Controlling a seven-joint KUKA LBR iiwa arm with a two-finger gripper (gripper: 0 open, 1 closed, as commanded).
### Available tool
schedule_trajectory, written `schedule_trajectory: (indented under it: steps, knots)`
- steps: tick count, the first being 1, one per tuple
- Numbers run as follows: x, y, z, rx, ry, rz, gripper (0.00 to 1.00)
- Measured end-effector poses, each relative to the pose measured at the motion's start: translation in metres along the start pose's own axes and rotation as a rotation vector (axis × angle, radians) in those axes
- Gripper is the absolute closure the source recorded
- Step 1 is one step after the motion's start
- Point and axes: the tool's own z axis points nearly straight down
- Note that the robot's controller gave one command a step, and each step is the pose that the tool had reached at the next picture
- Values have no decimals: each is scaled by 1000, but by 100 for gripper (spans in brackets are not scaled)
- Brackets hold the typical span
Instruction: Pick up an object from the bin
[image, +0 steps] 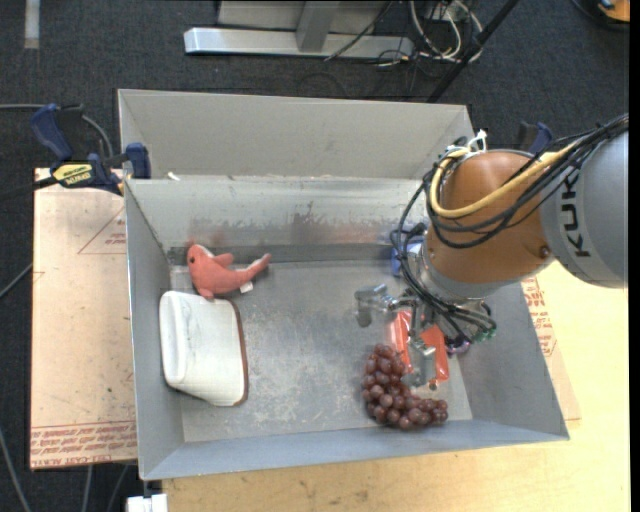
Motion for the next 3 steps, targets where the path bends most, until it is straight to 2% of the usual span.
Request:
schedule_trajectory:
  steps: [1, 2, 3]
  knots:
    - [-4, -25, 44, -1, -1, -60, 0]
    - [25, -17, 58, -6, 7, -192, 0]
    - [24, -20, 40, -4, 4, -310, 0]
